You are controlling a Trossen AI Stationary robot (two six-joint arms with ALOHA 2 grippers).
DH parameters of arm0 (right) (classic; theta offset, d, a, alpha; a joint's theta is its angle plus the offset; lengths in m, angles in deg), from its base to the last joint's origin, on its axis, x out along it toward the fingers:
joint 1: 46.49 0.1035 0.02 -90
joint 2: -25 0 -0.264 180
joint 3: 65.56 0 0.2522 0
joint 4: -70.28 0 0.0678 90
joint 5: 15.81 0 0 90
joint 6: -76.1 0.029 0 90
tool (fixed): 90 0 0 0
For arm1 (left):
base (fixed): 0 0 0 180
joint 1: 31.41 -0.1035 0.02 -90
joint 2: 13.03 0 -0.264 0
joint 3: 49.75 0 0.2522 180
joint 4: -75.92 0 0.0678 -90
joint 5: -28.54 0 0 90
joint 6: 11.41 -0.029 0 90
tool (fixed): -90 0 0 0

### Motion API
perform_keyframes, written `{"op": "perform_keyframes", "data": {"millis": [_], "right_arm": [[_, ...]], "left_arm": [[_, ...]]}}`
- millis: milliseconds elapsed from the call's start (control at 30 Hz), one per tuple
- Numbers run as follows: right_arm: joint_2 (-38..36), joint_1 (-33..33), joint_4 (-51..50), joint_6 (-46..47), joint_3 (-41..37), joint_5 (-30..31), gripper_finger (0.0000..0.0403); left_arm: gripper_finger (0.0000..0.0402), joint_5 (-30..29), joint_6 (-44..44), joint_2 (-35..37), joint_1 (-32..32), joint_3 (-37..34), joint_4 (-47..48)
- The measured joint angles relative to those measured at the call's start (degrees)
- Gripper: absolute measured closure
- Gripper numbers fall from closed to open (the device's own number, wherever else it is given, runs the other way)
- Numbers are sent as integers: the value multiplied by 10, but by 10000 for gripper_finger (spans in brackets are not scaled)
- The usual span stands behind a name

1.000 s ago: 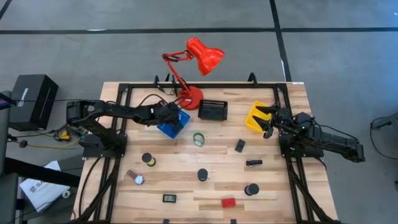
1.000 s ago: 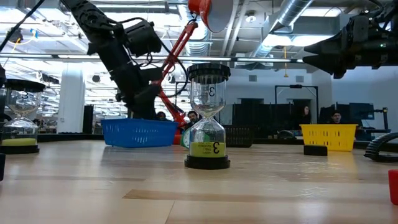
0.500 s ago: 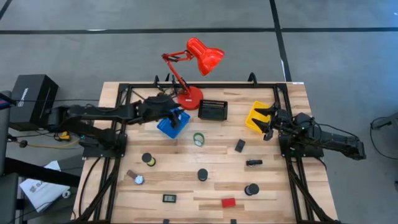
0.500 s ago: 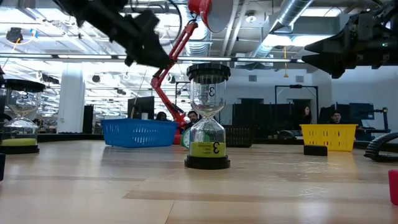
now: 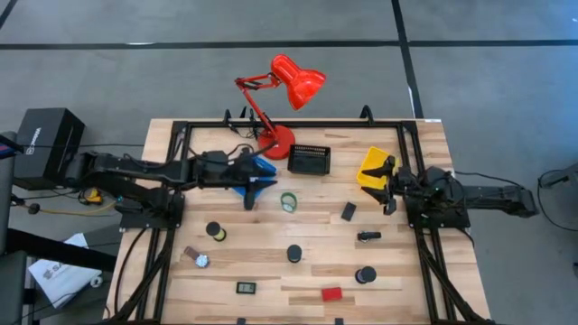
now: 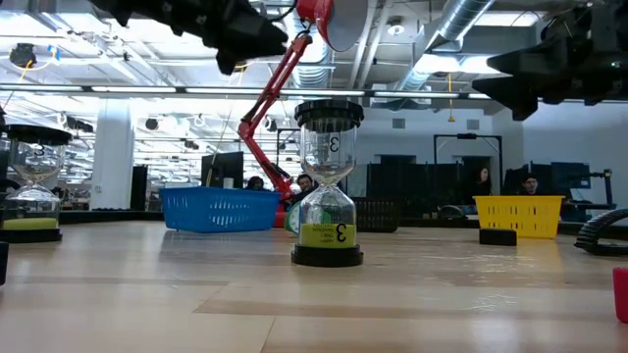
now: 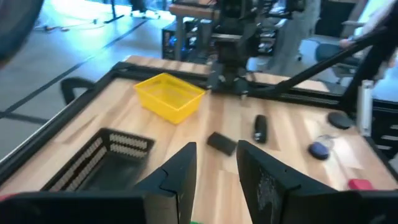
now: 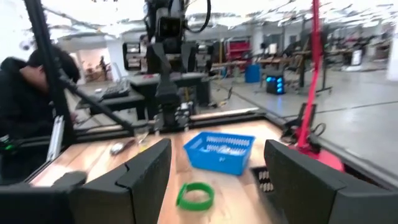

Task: Pick & Place Office items
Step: Put the right yellow hourglass into the black bin

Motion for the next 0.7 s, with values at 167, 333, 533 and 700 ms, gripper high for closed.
{"op": "perform_keyframes", "data": {"millis": [167,333,533,700], "right_arm": [[22,29,1,0,0,0,154],[47,61,29,0,0,-1,154],[85,93,50,-6,0,-1,154],[113,98,52,-6,0,1,154]], "left_arm": [[293,0,0,0,32,0,-16],[293,0,0,0,62,0,-35],[293,0,-9,0,95,0,-46],[293,0,-69,-29,119,0,-104]]}}
